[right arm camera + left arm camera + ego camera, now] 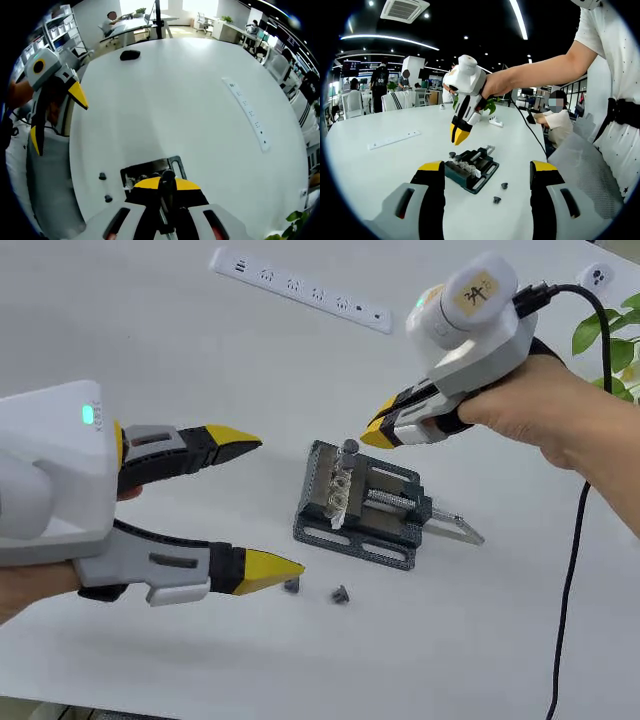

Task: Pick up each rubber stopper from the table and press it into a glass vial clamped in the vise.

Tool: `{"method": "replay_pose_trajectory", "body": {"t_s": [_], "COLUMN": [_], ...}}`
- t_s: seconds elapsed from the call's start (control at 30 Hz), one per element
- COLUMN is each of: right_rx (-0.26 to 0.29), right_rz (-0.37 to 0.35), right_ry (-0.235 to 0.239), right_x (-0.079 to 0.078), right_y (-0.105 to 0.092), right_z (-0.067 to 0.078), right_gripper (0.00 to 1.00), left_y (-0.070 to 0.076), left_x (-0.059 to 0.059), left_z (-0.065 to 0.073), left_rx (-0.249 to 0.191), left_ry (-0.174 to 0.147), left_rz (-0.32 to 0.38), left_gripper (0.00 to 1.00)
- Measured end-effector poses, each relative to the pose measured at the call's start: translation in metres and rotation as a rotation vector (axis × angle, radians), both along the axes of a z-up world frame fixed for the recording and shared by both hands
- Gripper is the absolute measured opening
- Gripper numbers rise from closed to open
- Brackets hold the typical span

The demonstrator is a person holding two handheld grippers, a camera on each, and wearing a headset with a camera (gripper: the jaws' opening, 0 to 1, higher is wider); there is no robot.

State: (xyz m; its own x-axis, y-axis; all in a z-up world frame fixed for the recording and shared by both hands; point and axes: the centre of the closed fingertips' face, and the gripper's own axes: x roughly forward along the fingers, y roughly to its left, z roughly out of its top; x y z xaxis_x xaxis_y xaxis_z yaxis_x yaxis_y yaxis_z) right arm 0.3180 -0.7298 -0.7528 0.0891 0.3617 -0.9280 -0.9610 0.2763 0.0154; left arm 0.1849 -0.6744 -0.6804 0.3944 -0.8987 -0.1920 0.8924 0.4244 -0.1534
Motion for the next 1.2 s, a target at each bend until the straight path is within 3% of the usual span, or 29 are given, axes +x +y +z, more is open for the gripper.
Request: {"method": "replay_pose_trajectory", "body": {"t_s": [0.87,1.2], "right_rx": [-0.075,-0.069], "right_rz": [0.049,0.042], "right_ry": [0.018,0.039], "right_x": [0.007,0.005], "right_y": [0.003,0.003], "right_z": [-0.031,-0.030], "right_gripper": [0.02,0.00], "left_y": [0.006,0.006], "left_x": [0.004,0.005], "left_z": [-0.010,-0.012], "left_rx": [-0.013,-0.020], "left_ry": [0.020,0.024], "left_rz": [0.019,0.018], "left_gripper": [0.67,0.67]}}
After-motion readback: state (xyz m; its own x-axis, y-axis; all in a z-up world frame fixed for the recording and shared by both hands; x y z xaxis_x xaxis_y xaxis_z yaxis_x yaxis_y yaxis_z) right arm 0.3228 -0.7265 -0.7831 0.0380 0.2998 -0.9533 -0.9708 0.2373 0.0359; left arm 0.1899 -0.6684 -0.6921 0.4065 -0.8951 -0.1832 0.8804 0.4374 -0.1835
